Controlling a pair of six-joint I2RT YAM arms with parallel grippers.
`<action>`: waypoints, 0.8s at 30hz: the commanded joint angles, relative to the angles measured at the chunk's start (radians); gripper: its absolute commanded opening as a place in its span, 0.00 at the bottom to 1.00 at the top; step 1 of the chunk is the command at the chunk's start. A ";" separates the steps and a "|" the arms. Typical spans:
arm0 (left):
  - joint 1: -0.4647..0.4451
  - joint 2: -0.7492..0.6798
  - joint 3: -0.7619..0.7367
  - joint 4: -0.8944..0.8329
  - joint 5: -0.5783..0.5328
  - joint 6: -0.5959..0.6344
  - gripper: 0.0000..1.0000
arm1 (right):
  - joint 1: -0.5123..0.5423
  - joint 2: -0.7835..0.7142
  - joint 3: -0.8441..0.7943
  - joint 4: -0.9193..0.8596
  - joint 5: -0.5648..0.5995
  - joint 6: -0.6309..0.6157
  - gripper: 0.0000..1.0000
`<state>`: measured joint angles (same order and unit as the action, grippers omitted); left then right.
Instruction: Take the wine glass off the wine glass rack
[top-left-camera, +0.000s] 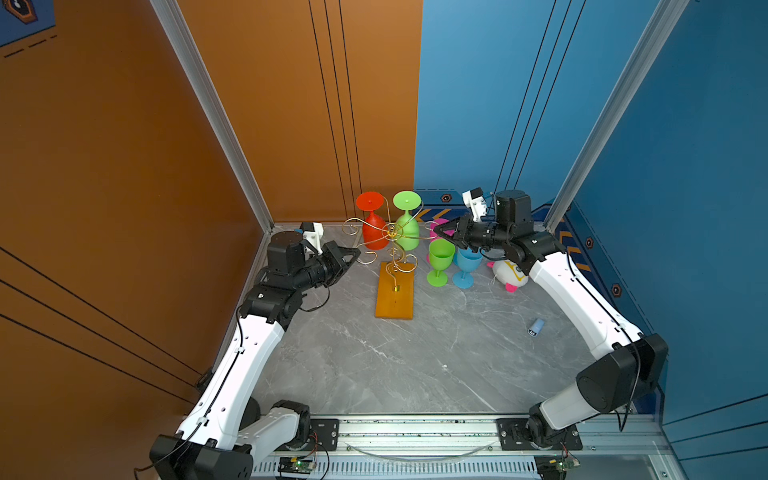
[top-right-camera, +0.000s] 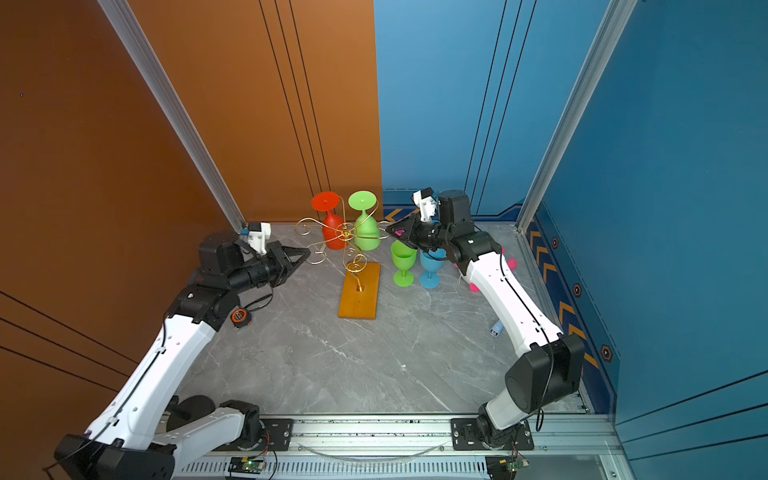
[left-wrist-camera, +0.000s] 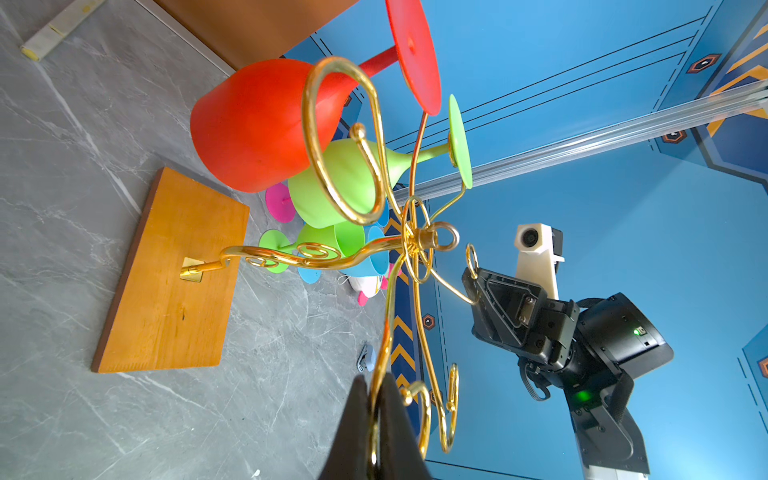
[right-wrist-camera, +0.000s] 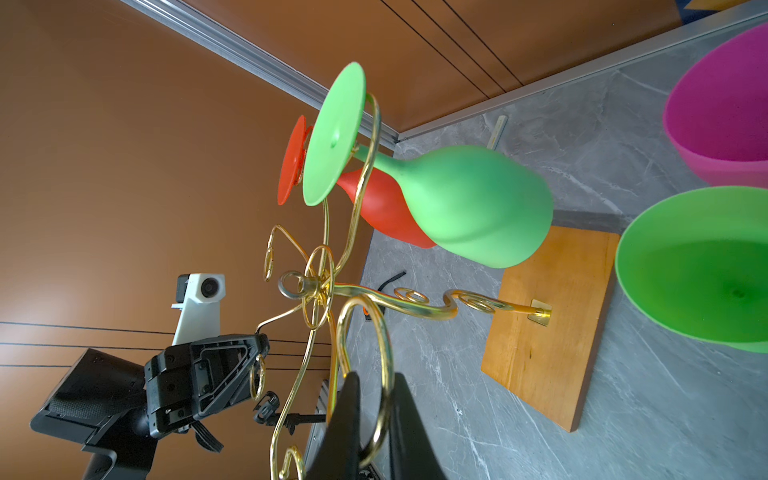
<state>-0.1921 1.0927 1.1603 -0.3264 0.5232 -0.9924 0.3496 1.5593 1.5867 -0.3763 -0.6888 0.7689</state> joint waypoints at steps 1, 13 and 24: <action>0.009 -0.004 0.069 0.084 0.047 0.060 0.02 | 0.020 -0.020 0.045 0.039 -0.028 -0.060 0.03; 0.015 0.017 0.121 0.071 0.069 0.058 0.01 | 0.021 -0.031 0.057 0.039 -0.032 -0.051 0.02; 0.016 -0.077 0.051 0.049 0.053 0.047 0.02 | 0.036 -0.078 0.022 0.039 -0.024 -0.040 0.01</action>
<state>-0.1810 1.0729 1.2034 -0.3725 0.5472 -0.9592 0.3618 1.5543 1.6070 -0.4118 -0.6807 0.7879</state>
